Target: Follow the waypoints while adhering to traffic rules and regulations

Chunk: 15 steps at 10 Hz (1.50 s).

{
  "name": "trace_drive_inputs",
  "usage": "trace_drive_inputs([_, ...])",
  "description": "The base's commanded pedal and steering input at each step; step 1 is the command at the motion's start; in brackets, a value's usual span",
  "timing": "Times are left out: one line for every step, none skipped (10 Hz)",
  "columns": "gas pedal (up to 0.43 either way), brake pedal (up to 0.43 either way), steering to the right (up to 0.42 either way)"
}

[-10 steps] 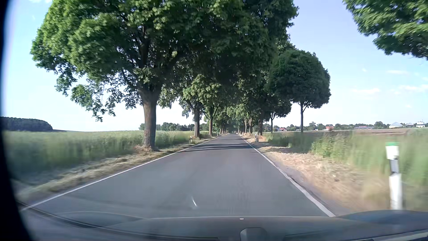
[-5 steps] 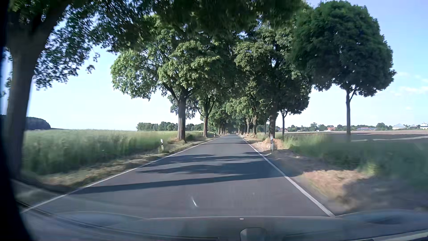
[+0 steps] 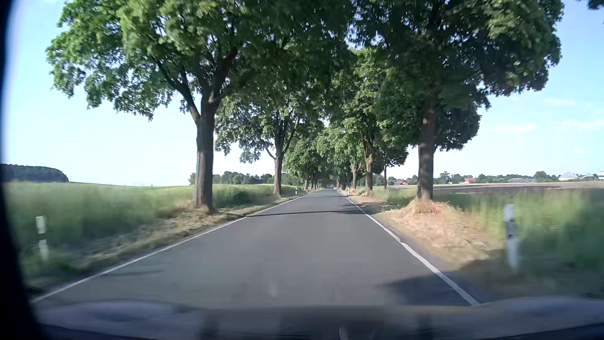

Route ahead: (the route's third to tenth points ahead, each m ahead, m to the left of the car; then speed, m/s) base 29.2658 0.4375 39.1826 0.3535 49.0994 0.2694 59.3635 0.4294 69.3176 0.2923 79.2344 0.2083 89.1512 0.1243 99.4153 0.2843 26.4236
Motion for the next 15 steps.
trace_drive_inputs([0.488,0.006,0.001])
trace_drive_inputs([0.488,0.006,0.001])
trace_drive_inputs([0.488,0.006,0.001])
trace_drive_inputs([0.488,0.006,0.001])
trace_drive_inputs([0.488,0.006,0.004])
trace_drive_inputs([0.488,0.006,0.005])
trace_drive_inputs([0.488,0.006,0.005])
trace_drive_inputs([0.488,0.006,0.004])
trace_drive_inputs([0.488,0.006,0.003])
trace_drive_inputs([0.488,0.006,0.004])
trace_drive_inputs([0.488,0.006,0.003])
trace_drive_inputs([0.488,0.006,0.004])
trace_drive_inputs([0.488,0.006,0.003])
trace_drive_inputs([0.488,0.006,0.003])
trace_drive_inputs([0.488,0.006,0.003])
